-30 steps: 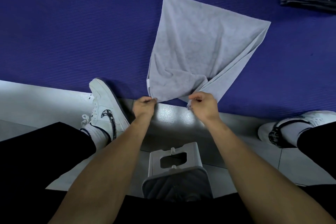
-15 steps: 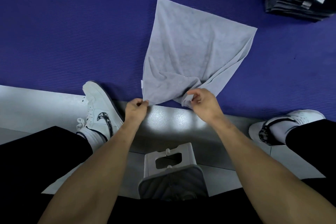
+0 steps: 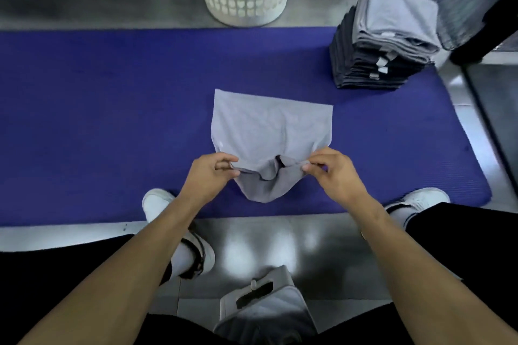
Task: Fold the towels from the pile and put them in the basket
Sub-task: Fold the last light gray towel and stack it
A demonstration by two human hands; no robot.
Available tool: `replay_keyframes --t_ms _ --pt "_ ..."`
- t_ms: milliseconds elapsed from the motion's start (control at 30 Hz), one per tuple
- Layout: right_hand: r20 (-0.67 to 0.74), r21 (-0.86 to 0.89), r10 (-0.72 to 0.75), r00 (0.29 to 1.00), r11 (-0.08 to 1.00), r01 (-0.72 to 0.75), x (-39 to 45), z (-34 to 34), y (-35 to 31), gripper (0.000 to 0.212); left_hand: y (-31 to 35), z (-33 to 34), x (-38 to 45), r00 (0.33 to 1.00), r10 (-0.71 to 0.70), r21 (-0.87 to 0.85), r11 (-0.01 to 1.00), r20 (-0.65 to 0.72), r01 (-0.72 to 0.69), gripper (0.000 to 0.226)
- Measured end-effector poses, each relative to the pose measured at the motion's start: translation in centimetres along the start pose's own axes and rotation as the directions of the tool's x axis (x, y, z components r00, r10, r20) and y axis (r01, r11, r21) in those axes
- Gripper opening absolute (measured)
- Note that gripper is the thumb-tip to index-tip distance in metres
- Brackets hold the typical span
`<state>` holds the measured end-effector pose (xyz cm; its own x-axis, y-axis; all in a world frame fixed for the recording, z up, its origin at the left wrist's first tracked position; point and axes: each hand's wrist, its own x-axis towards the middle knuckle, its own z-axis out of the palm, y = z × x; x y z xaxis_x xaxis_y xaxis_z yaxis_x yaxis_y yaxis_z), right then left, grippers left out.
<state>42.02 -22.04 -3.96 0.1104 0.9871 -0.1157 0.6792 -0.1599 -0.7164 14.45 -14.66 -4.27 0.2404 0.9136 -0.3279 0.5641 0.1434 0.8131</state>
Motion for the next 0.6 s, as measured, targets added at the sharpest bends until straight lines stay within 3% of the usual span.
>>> replay_keyframes --t_ms 133,300,400,500,567,600 --pt "-0.016 0.11 0.064 0.998 0.992 -0.061 -1.2 -3.2 -1.0 0.021 2.9 -1.9 0.3 0.987 0.131 0.249 0.957 0.093 -0.151 0.017" --pt "-0.159 0.2 0.066 0.985 0.979 -0.033 -1.9 -6.4 -3.1 0.013 7.4 -3.7 0.4 0.926 0.367 0.39 0.843 0.086 -0.371 0.006" --pt "-0.209 0.201 0.044 0.977 0.98 -0.001 -1.8 -8.9 -5.2 0.013 10.5 -4.9 0.2 0.919 0.365 0.379 0.837 0.153 -0.395 0.012" --pt "-0.301 0.21 0.002 0.953 0.976 0.064 -1.6 -11.4 -7.8 0.012 13.8 -5.8 -1.0 0.89 0.456 0.287 0.849 0.027 -0.444 0.016" --pt "-0.456 0.244 -0.023 0.89 0.958 0.15 -1.1 -12.8 -9.6 0.01 15.5 -6.6 -1.5 0.833 0.532 0.225 0.839 -0.152 -0.495 0.01" --pt "-0.516 0.249 -0.022 0.856 0.953 0.175 -0.7 -13.6 -10.3 0.01 16.3 -7.1 -1.5 0.82 0.544 0.236 0.832 -0.175 -0.502 0.008"
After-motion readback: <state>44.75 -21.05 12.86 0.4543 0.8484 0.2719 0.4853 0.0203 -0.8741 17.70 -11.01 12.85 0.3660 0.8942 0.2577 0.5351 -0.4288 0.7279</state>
